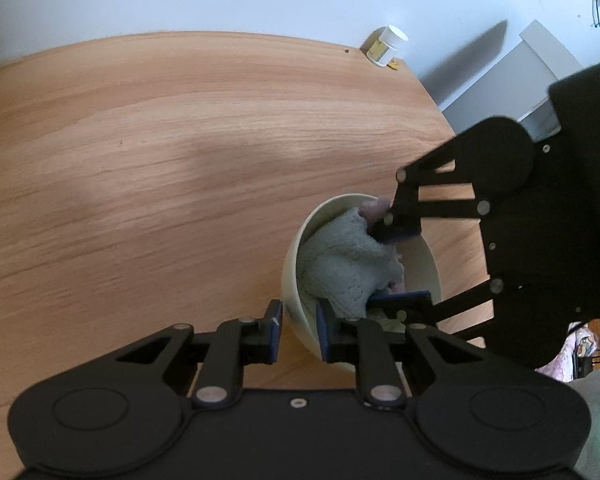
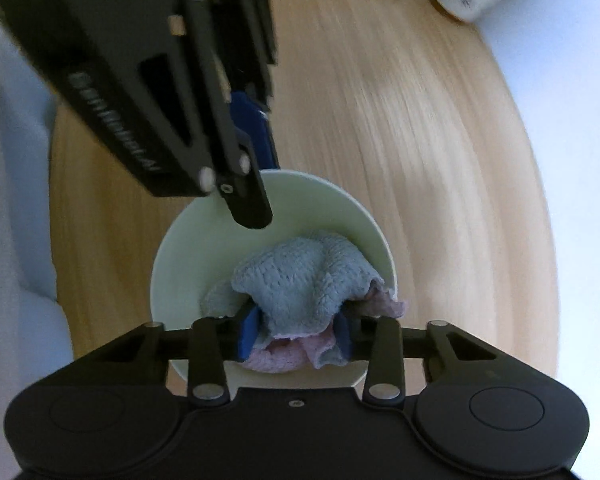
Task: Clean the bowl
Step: 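Press the cloth into the bowl bottom and wipe with the right gripper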
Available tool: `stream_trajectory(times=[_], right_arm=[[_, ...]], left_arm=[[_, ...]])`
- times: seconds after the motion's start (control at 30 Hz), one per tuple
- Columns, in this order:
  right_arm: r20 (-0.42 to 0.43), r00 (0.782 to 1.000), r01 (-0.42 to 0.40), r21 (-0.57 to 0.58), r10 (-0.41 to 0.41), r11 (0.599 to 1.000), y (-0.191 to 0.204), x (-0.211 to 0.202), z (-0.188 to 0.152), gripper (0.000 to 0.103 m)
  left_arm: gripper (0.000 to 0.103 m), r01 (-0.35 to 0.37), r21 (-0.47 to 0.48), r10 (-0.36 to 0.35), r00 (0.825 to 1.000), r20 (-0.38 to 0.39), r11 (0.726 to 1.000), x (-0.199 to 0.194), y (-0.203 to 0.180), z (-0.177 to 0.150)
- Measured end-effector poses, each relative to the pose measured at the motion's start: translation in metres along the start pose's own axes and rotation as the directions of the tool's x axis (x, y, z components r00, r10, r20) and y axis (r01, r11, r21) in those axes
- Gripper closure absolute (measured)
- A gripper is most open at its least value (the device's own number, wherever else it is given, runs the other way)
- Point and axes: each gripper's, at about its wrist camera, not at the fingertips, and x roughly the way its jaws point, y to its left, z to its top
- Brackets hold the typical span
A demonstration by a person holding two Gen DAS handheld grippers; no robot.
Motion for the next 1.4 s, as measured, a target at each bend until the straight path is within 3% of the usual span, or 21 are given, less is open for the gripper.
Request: stream_trajectory(times=[0.17, 0.27, 0.33, 0.53, 0.6, 0.67, 0.83, 0.97, 1.13, 1.4], right_arm=[[0.029, 0.998, -0.051, 0.147, 0.047, 0.988, -0.01, 0.007, -0.005, 0.073], [0.081, 0.99, -0.138, 0.289, 0.119, 0.947, -0.024, 0.008, -0.013, 0.077], [0.149, 0.971, -0.234, 0.401, 0.189, 0.886, -0.039, 0.004, -0.022, 0.085], [0.332, 0.904, -0.417, 0.545, 0.269, 0.728, -0.057, -0.008, -0.055, 0.085], [0.365, 0.886, -0.455, 0.57, 0.285, 0.683, -0.059, -0.005, -0.064, 0.085], [0.382, 0.878, -0.471, 0.577, 0.29, 0.667, -0.057, -0.002, -0.065, 0.085], [0.385, 0.877, -0.472, 0.571, 0.289, 0.671, -0.047, 0.002, -0.064, 0.085], [0.342, 0.908, -0.404, 0.552, 0.244, 0.729, -0.038, -0.001, -0.051, 0.085], [0.245, 0.956, -0.264, 0.495, 0.159, 0.828, -0.021, -0.004, -0.039, 0.085], [0.091, 0.996, -0.03, 0.376, -0.005, 0.926, 0.001, -0.01, -0.033, 0.085]], left_arm=[[0.085, 0.041, -0.06, -0.042, 0.999, -0.008, 0.997, 0.001, 0.008, -0.002], [0.086, 0.055, -0.089, -0.055, 0.998, 0.002, 0.994, 0.0, 0.013, -0.004], [0.086, 0.066, -0.115, -0.066, 0.998, 0.003, 0.991, 0.0, 0.016, -0.004], [0.088, 0.103, -0.218, -0.1, 0.995, 0.026, 0.97, 0.0, 0.029, -0.007], [0.088, 0.102, -0.229, -0.097, 0.995, 0.031, 0.968, 0.0, 0.029, -0.009], [0.088, 0.089, -0.233, -0.084, 0.996, 0.033, 0.968, 0.0, 0.027, -0.01], [0.089, 0.069, -0.247, -0.063, 0.997, 0.034, 0.967, -0.001, 0.026, -0.011], [0.09, 0.045, -0.244, -0.04, 0.999, 0.028, 0.969, 0.002, 0.022, -0.009], [0.09, 0.031, -0.232, -0.026, 0.999, 0.025, 0.972, 0.005, 0.015, -0.002], [0.09, 0.006, -0.172, -0.004, 1.0, 0.012, 0.985, 0.003, 0.008, 0.002]])
